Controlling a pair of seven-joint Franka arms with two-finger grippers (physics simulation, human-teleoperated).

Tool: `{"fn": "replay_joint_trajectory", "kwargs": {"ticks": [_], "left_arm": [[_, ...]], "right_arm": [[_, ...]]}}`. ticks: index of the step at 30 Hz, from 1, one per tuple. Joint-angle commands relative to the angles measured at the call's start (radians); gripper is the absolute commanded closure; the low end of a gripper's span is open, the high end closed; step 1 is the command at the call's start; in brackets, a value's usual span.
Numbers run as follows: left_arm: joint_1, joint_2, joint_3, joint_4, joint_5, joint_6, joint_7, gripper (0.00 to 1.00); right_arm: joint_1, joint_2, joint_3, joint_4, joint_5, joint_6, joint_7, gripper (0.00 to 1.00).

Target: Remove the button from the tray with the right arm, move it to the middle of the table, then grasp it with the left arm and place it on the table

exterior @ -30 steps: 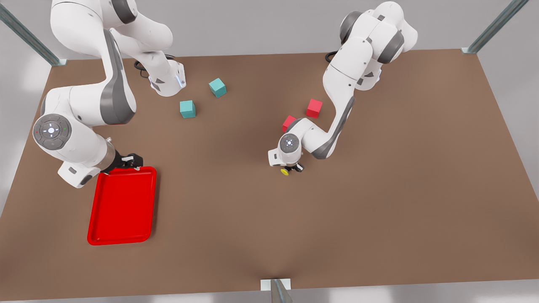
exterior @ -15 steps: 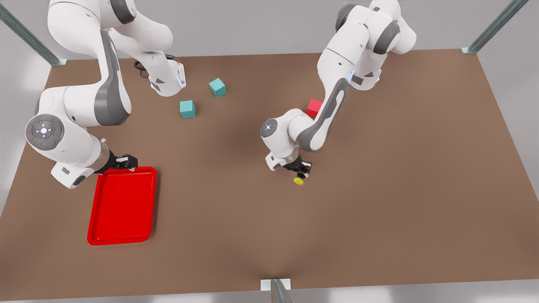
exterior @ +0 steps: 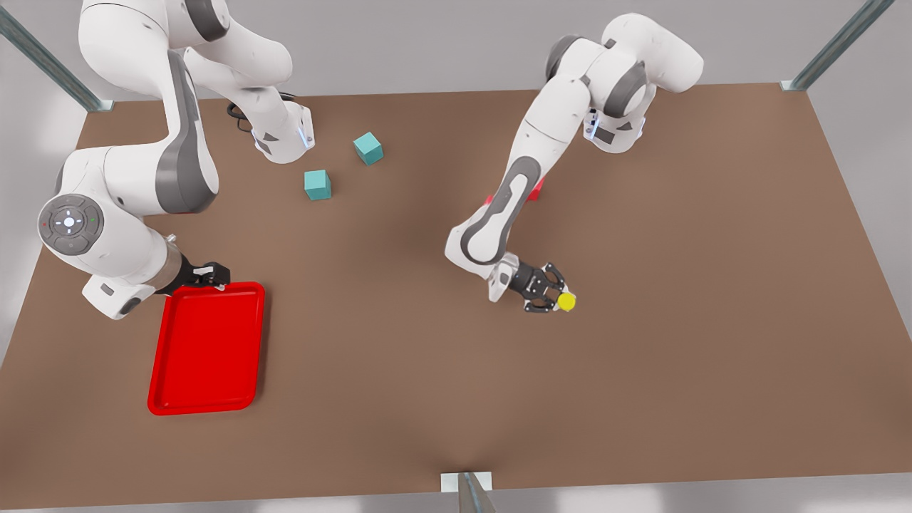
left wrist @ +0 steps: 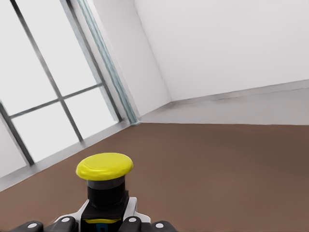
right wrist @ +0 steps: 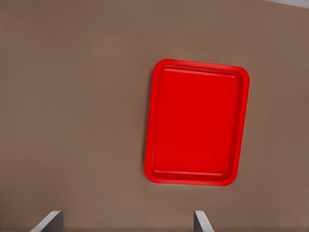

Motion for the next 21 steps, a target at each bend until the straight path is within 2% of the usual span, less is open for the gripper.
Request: {"fn": "replay_joint_trajectory", "kwargs": {"ticks": [1, 9, 10, 21], "left_arm": [[0.004, 0.029, 0.001, 0.001, 0.037, 0.041, -1.287, 0.62], [0.021, 0.099, 0.001, 0.001, 0.106, 0.053, -1.285, 0.61], [0.023, 0.107, 0.001, 0.001, 0.106, 0.053, -1.274, 0.00], [0.018, 0.107, 0.001, 0.001, 0.112, 0.050, -1.276, 0.00]], "right_arm": [[-0.002, -0.001, 0.001, 0.000, 0.001, -0.001, -0.002, 0.00], [-0.011, -0.001, 0.001, 0.000, 0.001, -0.001, -0.003, 0.00], [-0.011, -0.001, 0.001, 0.000, 0.001, -0.001, -0.002, 0.00], [-0.011, -0.001, 0.001, 0.000, 0.001, -0.001, -0.002, 0.00]]}}
